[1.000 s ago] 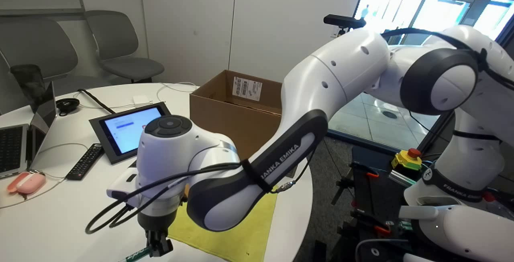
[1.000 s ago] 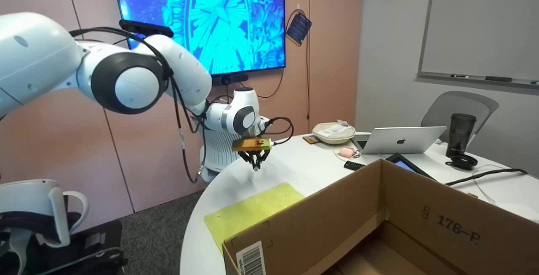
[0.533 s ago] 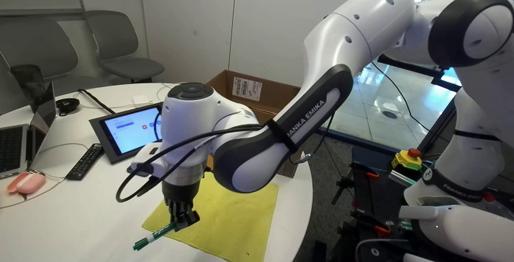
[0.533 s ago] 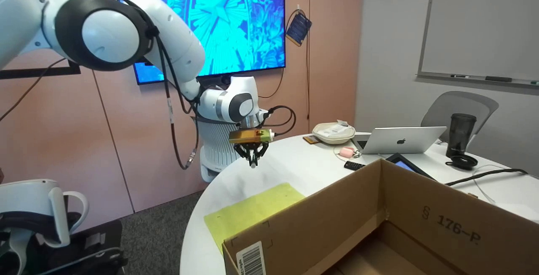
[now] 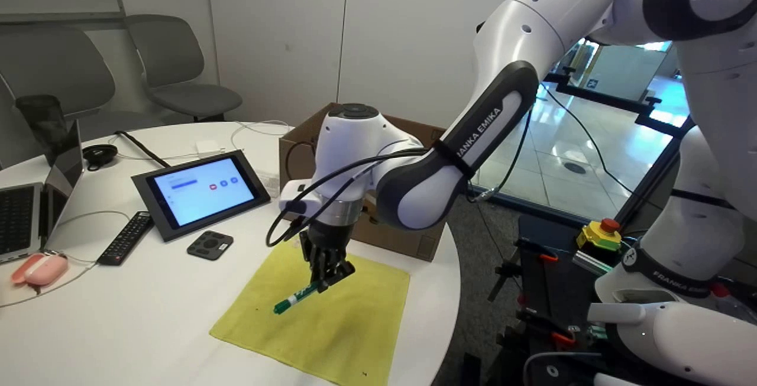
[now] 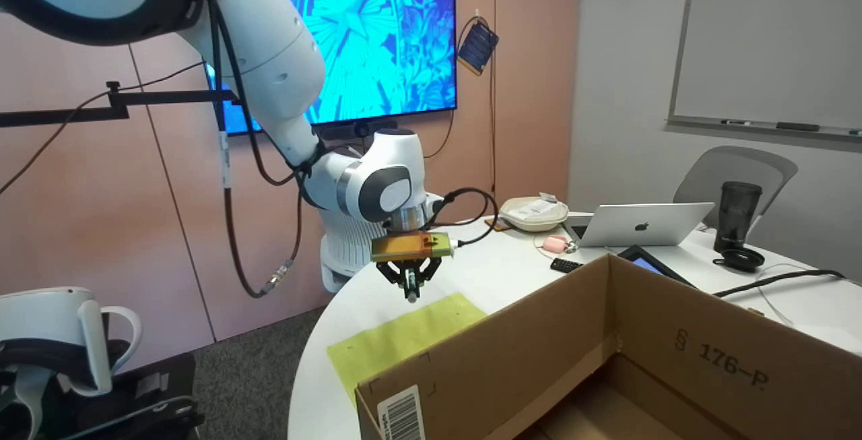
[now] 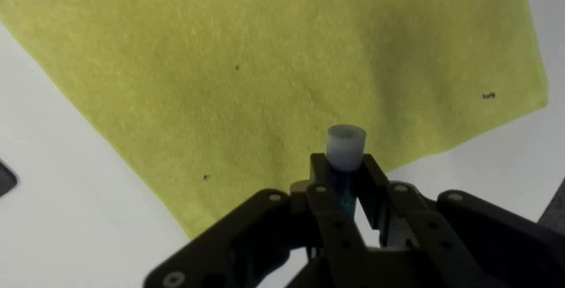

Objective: Put the marker in the towel, fold it then put it in the box

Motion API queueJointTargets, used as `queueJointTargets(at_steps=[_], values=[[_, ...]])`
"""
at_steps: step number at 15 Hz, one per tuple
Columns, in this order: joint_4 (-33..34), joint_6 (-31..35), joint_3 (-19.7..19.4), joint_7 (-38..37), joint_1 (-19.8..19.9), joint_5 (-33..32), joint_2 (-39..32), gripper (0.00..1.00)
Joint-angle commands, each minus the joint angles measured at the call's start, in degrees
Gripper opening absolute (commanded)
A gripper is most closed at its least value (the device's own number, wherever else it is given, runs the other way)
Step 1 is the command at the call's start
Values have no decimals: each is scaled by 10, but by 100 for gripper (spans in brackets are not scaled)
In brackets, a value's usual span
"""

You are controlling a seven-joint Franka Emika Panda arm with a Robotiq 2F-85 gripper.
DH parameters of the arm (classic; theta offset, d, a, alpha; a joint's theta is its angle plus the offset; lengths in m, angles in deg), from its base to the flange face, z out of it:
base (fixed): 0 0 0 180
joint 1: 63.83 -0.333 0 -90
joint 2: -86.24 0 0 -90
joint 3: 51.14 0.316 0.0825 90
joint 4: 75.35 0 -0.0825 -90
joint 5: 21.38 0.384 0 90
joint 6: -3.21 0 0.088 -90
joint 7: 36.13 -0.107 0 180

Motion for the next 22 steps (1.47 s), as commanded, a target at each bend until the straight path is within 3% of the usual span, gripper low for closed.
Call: queueJointTargets(at_steps=[1, 8, 22], values=[[-77, 30, 9, 96, 55, -4, 36, 6], [-60, 26, -17, 210, 62, -13, 6, 7], [55, 47, -38, 294, 15, -38, -117, 7]])
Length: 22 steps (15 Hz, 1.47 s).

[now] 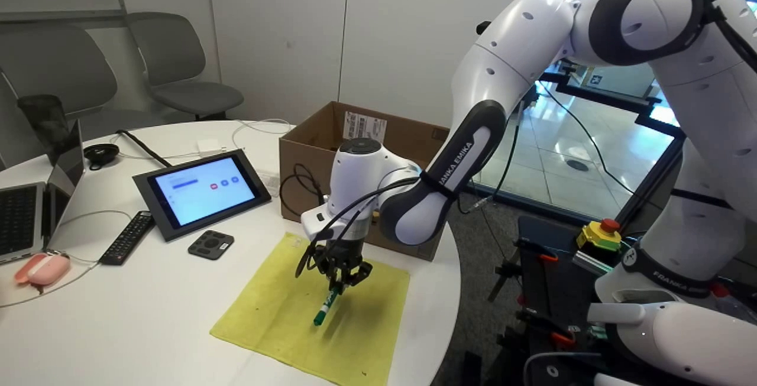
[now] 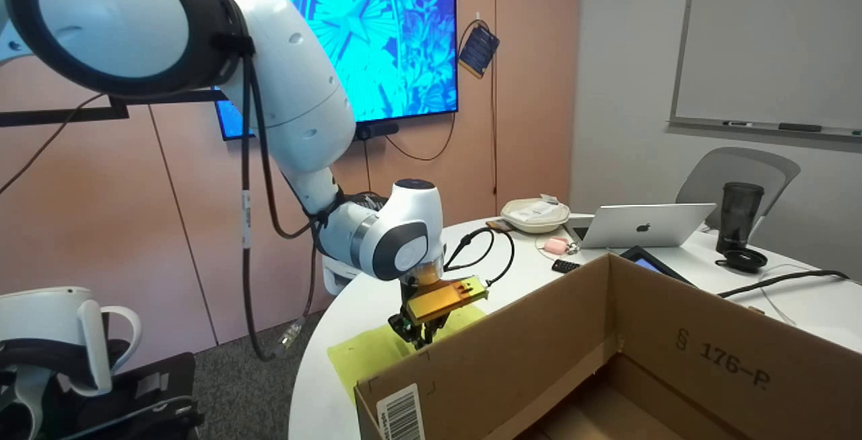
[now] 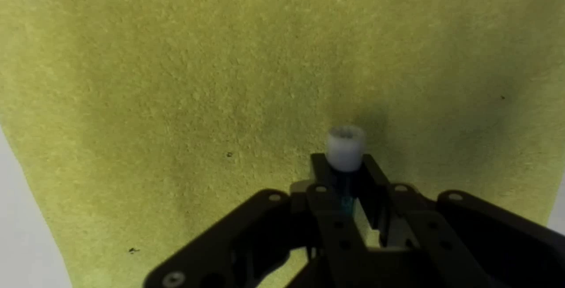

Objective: Put the marker in the towel, fold it then put it in the box

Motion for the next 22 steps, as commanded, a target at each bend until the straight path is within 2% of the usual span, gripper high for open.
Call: queueJointTargets(at_steps=[1, 9, 22], values=[[53, 6, -6, 22, -11, -7, -42, 7], [96, -5, -9, 45, -8, -3, -78, 7], [81, 9, -24, 50, 7, -3, -73, 9]])
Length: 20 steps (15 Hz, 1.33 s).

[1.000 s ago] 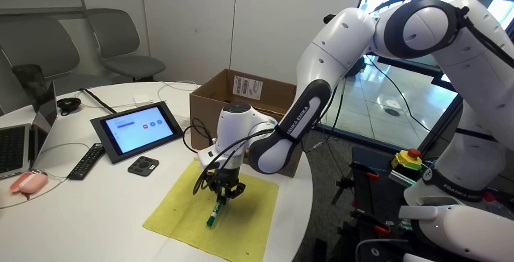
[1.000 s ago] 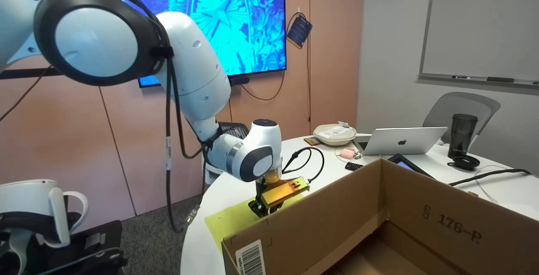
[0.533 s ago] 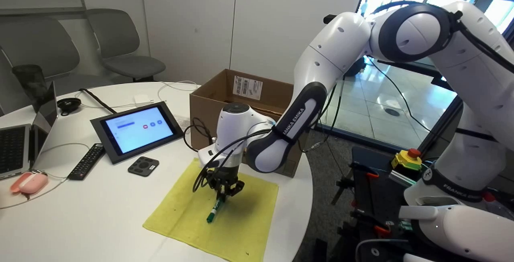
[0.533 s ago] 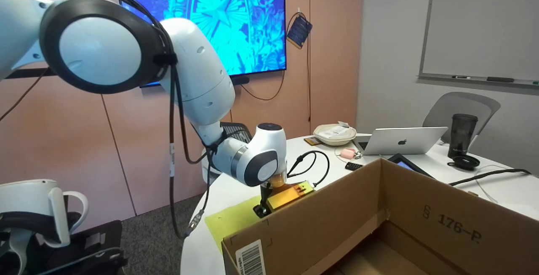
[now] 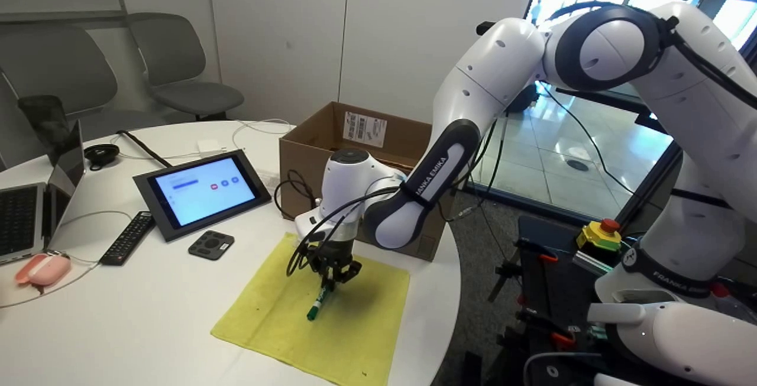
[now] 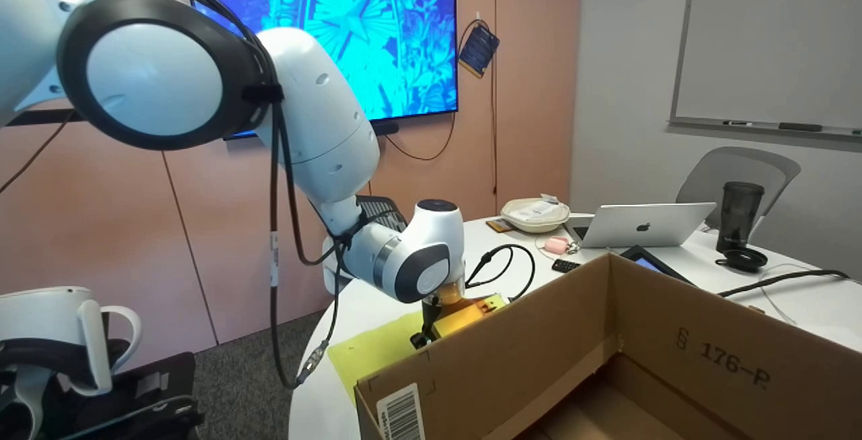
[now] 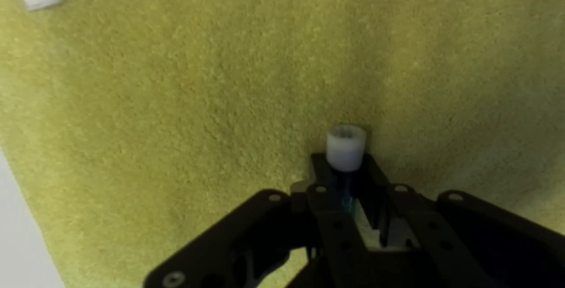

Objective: Put the marker in the towel, fold it then put it in the box

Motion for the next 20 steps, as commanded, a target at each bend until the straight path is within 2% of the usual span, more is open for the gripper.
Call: queueJointTargets(at_steps=[1, 2, 5, 8, 10, 14, 20], values=[[0, 7, -3, 5, 2, 0, 0, 40], [-2, 7, -3, 5, 3, 1, 2, 41], [-8, 8, -2, 6, 8, 2, 6, 63], [-15, 11, -3, 1, 11, 5, 12, 89], [-29, 13, 0, -10, 16, 13, 26, 100], [-81, 34, 15, -57, 35, 51, 76, 100], [-141, 20, 10, -247, -1, 110, 156, 100]])
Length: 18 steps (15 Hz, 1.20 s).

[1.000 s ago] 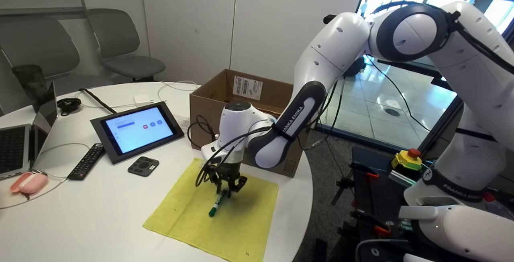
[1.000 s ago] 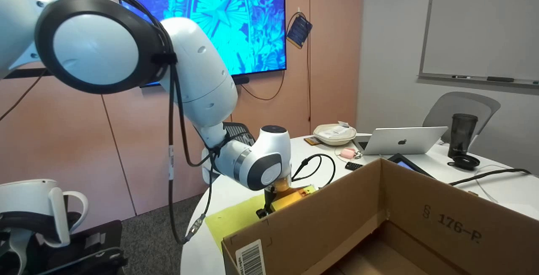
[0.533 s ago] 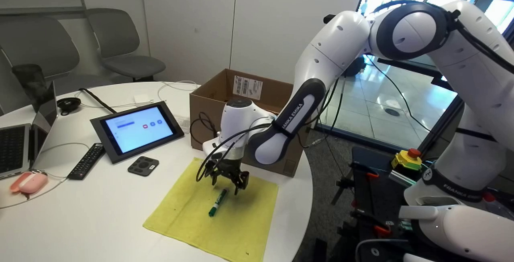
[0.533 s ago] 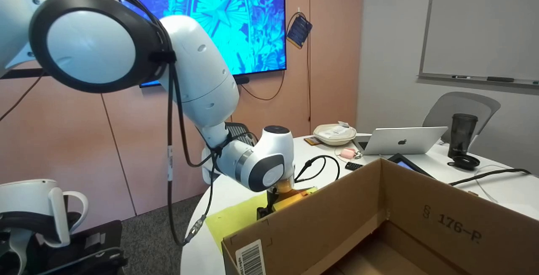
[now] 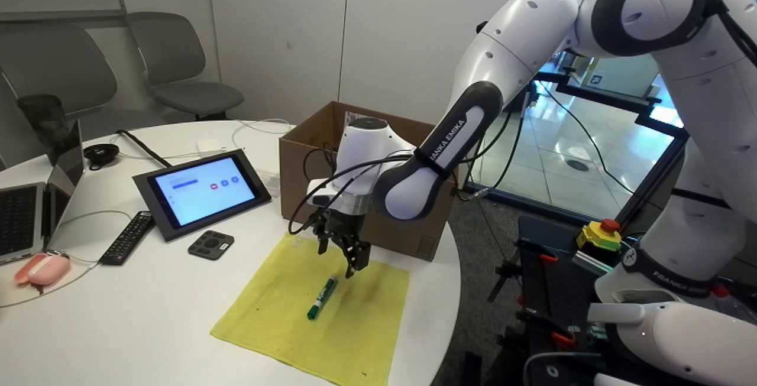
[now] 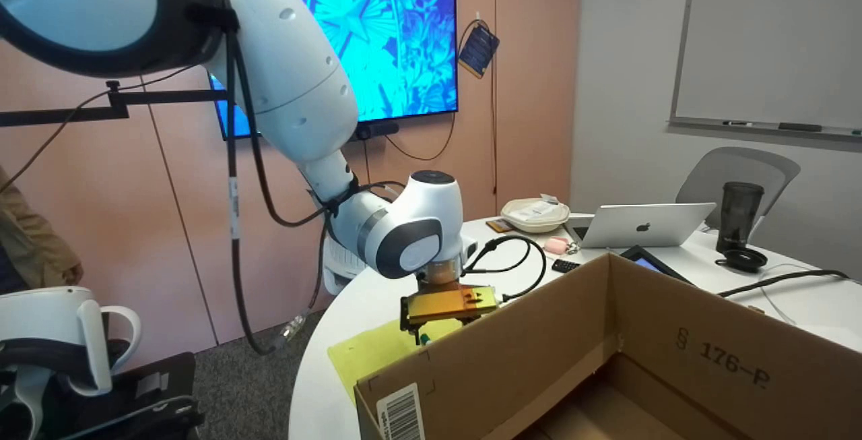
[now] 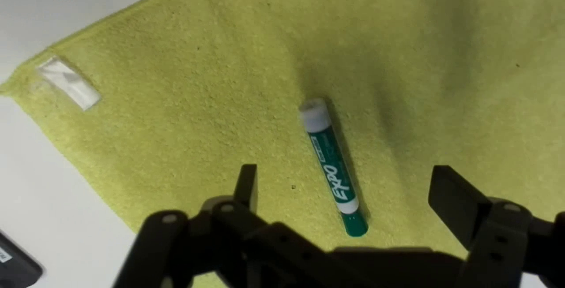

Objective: Put the marker in the towel, fold it then put it in the box

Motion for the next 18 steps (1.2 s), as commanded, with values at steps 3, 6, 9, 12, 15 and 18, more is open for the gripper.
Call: queueJointTargets(at_steps=[3, 6, 9, 12, 15, 18], values=[[-57, -2, -1, -206, -54, 39, 72, 100], [-42, -9, -2, -329, -86, 36, 74, 100], [-29, -10, -7, -427, -107, 46, 73, 100], [-35, 2, -18, -509, -121, 64, 78, 100], [-72, 25, -36, -590, -137, 81, 93, 100], [-114, 52, -57, -665, -154, 101, 110, 100]])
